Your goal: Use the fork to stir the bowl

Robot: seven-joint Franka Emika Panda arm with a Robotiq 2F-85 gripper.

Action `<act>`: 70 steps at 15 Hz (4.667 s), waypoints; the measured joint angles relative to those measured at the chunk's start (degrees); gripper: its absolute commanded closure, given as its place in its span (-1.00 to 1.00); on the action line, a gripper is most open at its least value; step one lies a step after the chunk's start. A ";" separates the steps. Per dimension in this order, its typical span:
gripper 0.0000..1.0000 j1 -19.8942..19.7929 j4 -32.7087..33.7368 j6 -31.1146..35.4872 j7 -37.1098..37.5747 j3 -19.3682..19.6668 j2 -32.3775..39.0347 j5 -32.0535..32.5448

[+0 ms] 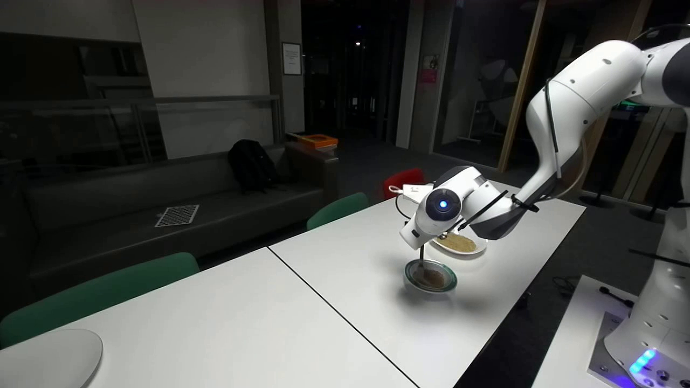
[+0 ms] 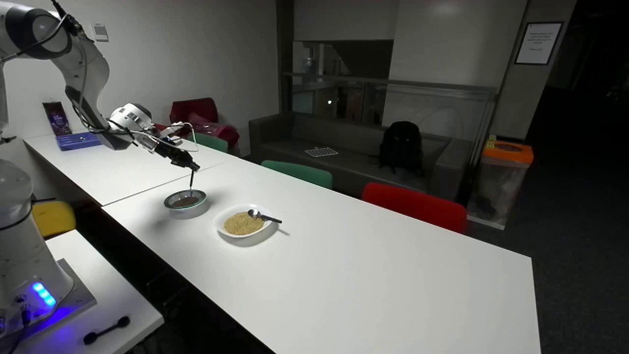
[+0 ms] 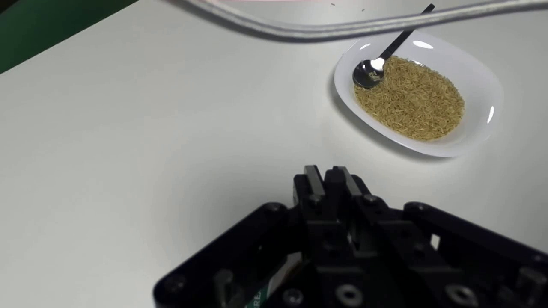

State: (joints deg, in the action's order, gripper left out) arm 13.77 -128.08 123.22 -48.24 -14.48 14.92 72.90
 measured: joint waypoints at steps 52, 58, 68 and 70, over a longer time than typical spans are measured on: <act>0.94 -0.75 -7.60 0.00 0.03 -1.27 -5.38 -0.17; 0.94 0.14 -7.23 0.01 0.01 -1.44 -5.25 -0.17; 0.94 0.39 -4.69 0.01 -0.17 -1.45 -4.03 -0.17; 0.94 0.39 -3.82 0.02 -0.17 -1.45 -3.25 -0.17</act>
State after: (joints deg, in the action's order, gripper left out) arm 14.17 -131.91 123.24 -48.41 -15.94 11.68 72.73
